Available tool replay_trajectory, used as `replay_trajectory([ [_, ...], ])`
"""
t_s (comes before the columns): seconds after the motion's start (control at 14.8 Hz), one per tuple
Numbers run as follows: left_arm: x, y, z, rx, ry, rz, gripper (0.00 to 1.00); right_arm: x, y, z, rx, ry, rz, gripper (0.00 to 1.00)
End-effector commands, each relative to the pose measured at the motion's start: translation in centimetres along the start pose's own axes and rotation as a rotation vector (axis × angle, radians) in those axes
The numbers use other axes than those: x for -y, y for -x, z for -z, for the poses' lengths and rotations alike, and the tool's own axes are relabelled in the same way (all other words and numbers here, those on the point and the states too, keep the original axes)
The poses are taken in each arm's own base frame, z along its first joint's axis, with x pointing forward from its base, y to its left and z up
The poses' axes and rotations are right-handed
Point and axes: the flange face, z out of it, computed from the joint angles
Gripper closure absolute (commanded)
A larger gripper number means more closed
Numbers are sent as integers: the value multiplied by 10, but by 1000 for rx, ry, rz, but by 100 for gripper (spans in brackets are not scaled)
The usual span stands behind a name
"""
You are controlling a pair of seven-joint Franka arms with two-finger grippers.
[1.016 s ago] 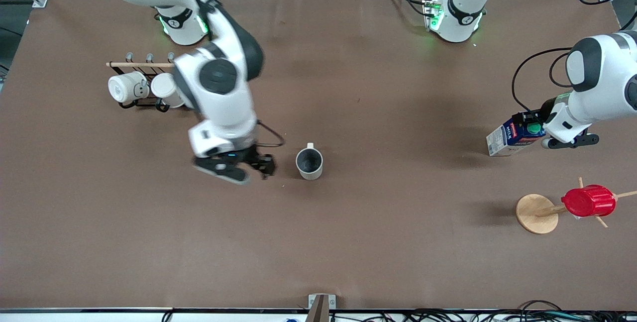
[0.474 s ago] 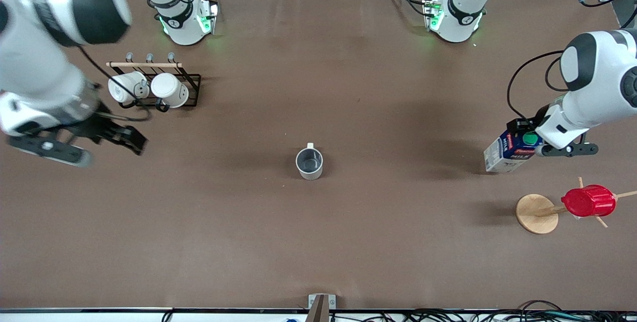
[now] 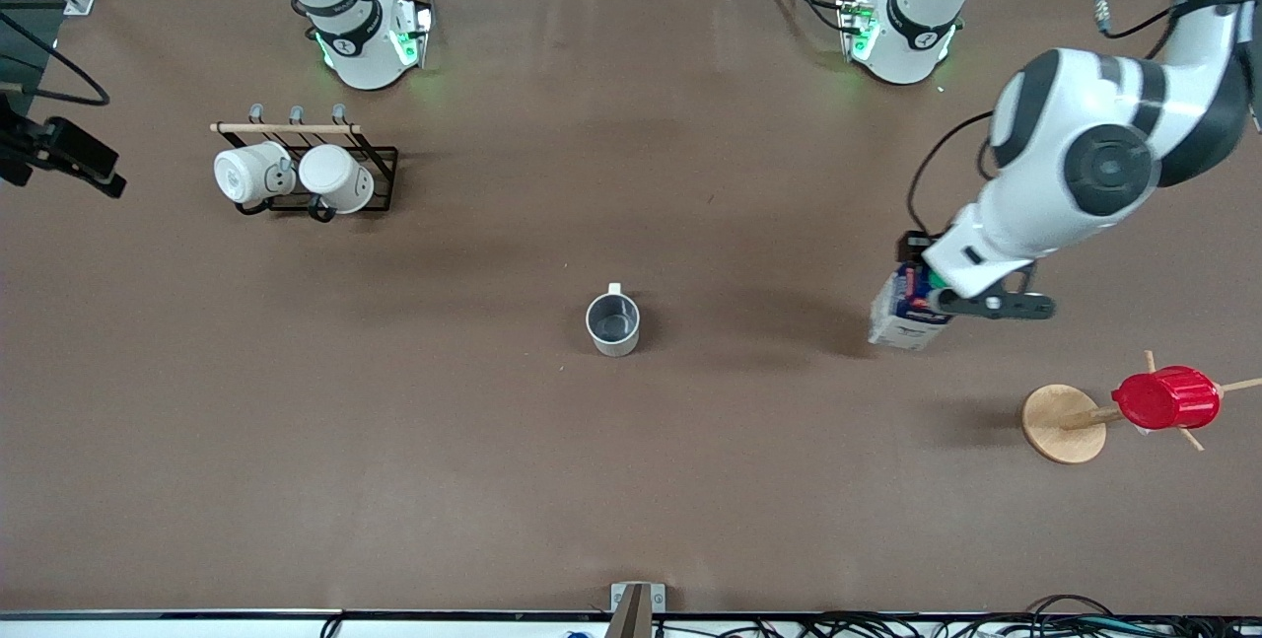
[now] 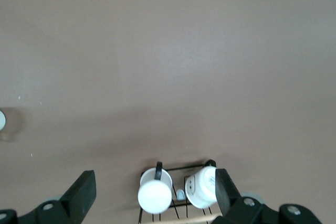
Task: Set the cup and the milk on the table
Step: 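Carry the milk carton with the left gripper beside the white mug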
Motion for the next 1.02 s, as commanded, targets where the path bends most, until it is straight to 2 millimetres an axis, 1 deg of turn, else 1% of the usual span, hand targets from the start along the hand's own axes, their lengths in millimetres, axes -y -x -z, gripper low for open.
replay_trajectory([
  [0.0,-61,-7,-5,39,-10,-10,39,-1,0,-2,12,-20,14,0],
  [0.2,-119,-5,-10,70,74,37,39,0,0,-4,18,-21,18,0],
  [0.34,-155,-6,-18,91,96,71,39,0,0,-3,17,-22,19,0],
  [0.47,-191,-15,-34,115,107,108,39,0,0,-3,14,-22,19,0],
  [0.61,-223,-29,-44,109,113,127,39,2,0,-2,12,-22,22,0],
  [0.68,-236,-32,-48,109,112,141,39,0,-1,-2,11,-22,19,0],
  [0.74,-244,-33,-51,109,108,145,39,1,0,-2,11,-22,21,0],
  [0.81,-250,-34,-51,103,110,140,39,1,-1,-2,9,-22,21,0],
  [0.88,-256,-39,-56,103,113,137,39,0,-1,-2,9,-22,19,0],
  [0.95,-263,-43,-56,103,115,138,39,0,-1,-2,9,-24,19,0],
])
